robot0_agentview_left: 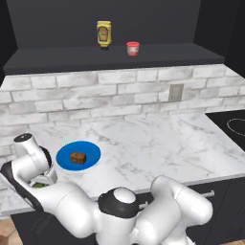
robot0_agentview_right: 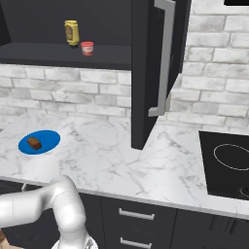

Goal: Pick the avocado and bread from the counter and place them on the plate. Then pick the jam from the cabinet and place it next to the plate. Lastly close the cabinet door.

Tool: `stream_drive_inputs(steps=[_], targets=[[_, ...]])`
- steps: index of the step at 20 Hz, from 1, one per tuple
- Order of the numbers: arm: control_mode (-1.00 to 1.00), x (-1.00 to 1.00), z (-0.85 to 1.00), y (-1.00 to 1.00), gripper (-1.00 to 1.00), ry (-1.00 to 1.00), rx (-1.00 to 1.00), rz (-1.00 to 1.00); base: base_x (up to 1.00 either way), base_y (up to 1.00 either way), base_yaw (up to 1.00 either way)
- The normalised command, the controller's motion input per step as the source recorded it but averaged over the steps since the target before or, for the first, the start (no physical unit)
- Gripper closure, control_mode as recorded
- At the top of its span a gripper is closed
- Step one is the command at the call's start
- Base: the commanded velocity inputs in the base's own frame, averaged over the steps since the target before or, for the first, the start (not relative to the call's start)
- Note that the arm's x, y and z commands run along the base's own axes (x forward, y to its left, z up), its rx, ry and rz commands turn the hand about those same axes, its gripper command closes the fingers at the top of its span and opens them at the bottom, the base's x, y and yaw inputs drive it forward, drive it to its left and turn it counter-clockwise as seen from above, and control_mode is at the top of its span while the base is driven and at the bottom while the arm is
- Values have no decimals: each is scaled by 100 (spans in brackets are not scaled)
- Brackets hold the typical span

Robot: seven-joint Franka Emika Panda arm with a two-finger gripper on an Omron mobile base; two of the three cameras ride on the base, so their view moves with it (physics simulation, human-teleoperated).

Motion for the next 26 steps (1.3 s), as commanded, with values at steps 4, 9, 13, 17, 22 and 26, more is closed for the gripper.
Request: stream_drive_inputs(steps=[4, 9, 13, 17, 22, 26], targets=[[-100, 0, -21, 1, -100, 0, 0, 0, 0, 0, 0], [-100, 0, -22, 0, -100, 0, 0, 0, 0, 0, 0], [-100, 0, -22, 0, -100, 0, 0, 0, 0, 0, 0], [-100, 0, -21, 0, -100, 0, 0, 0, 0, 0, 0], [-100, 0, -15, 2, 100, 0, 0, 0, 0, 0, 0], [-100, -3, 4, -1, 100, -7, 0, 0, 0, 0, 0]])
